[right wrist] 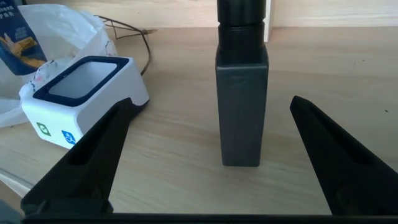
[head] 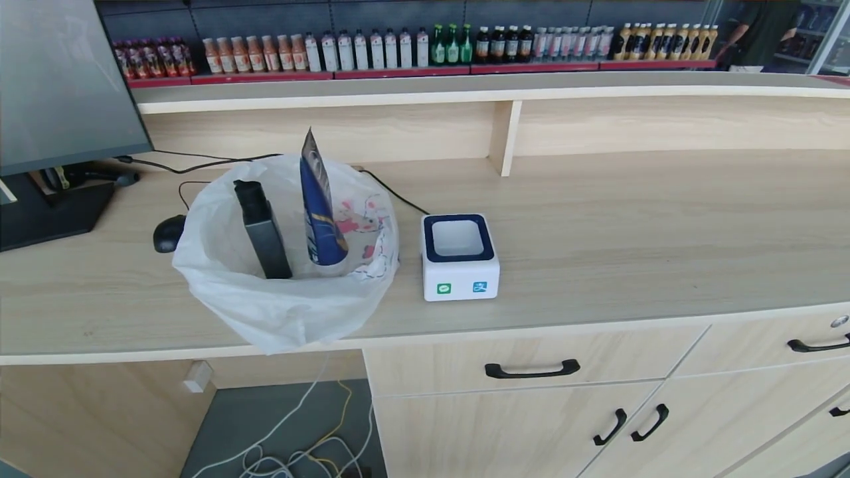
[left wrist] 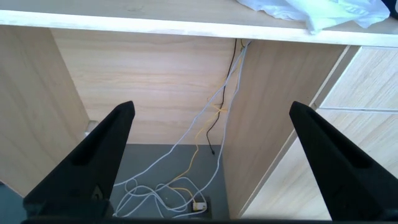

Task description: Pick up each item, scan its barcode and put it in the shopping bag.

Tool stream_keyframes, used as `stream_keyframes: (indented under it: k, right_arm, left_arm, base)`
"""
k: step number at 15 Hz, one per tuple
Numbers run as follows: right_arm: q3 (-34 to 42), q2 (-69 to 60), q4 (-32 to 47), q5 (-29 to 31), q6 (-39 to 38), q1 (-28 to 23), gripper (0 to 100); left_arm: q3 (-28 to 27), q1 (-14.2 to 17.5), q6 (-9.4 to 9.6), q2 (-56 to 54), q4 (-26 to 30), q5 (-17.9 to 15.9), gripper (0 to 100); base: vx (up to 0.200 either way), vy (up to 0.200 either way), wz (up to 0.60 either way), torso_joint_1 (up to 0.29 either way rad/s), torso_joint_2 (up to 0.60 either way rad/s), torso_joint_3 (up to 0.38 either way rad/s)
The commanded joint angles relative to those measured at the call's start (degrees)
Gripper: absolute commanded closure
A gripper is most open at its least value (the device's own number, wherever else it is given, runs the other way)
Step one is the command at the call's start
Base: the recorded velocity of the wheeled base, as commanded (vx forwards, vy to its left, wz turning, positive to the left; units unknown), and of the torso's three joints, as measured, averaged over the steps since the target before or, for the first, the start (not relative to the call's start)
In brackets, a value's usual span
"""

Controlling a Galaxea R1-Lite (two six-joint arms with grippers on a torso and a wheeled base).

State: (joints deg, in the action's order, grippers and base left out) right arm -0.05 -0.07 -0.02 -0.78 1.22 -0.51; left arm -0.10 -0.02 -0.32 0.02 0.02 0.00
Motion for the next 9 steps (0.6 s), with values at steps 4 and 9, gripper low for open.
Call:
stream_keyframes:
  k: [4,9]
  right_arm:
    - [-0.04,0.07,0.02,-0.01,-0.43,-0.02,0]
    - [0.05,0.07,0.02,-0.01,-0.16,-0.02,0]
  left_arm:
    - [0.01,0.02,-0.03,-0.02,-0.02,0.00,0]
    - [0.01,0.02,0.05,-0.02,-0.02,0.00,0]
  base:
    - [0.000,0.000,0.00,0.000,0.00,0.000]
    - [0.000,0.000,0.00,0.000,0.00,0.000]
